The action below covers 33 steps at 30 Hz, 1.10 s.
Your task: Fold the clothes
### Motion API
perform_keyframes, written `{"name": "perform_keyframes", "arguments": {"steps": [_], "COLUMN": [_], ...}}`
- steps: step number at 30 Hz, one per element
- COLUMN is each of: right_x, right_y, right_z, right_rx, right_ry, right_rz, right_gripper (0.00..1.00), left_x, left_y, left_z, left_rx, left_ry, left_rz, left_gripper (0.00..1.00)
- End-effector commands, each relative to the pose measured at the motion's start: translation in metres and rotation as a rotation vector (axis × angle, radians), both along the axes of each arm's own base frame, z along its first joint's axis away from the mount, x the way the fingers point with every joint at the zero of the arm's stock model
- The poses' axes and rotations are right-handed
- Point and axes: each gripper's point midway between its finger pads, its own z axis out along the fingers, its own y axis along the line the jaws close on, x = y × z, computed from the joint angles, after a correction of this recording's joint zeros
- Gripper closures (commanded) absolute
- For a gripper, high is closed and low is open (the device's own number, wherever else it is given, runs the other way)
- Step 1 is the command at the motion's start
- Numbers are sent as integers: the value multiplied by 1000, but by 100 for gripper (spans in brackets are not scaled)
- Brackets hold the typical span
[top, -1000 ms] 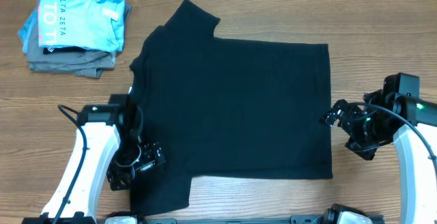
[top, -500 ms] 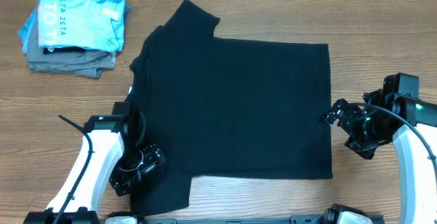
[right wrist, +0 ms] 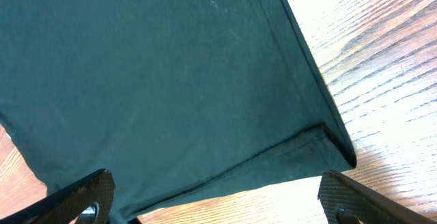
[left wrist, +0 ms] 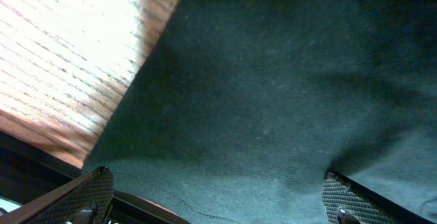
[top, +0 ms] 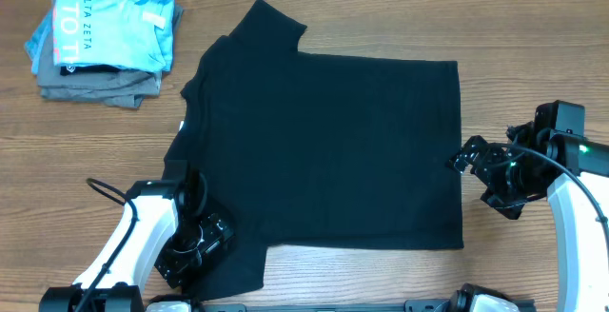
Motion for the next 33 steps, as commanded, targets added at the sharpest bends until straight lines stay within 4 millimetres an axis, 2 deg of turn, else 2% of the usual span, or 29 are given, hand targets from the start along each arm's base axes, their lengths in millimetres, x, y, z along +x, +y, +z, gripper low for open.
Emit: {"name": "perform_keyframes", "arguments": {"steps": [1, 3, 6, 9, 11, 13, 15, 18, 21, 29, 33], "right_x": [1, 1, -1, -7, -10, -11, -10, -6, -1, 0, 1], "right_y": [2, 2, 2, 4, 5, 7, 10, 11, 9, 9, 9], "right_z": [1, 1, -3, -12, -20, -26, -29, -29, -29, -29, -29], "right_rx": [4, 3, 6, 18, 25, 38, 56, 63, 57, 52, 52], "right_ry": [-16, -15, -1, 29, 46, 48, 40, 21, 0, -6, -9], "right_rz": [4, 4, -5, -29, -46, -47, -45, -43, -42, -34, -35], "right_gripper": [0, 0, 0, 0, 0, 0, 0, 0, 0, 0, 0], "left_x": [-1, -1, -2, -3, -2, -1, -1, 0, 6, 14, 9], "left_y": [2, 2, 2, 1, 0, -1, -1, -8, -20, -17, -16], "left_z": [-1, -1, -1, -1, -3, -4, -4, -3, -3, -12, -15], "left_rx": [20, 19, 17, 8, -2, -5, -6, -43, -108, -79, -72], "left_ry": [-1, -2, 2, 2, -6, -9, -9, -12, -31, -78, -65], "left_rz": [15, 12, 3, -5, -10, -9, -8, 5, 50, 92, 91], "left_gripper": [0, 2, 12, 17, 16, 11, 9, 0, 0, 0, 7]}}
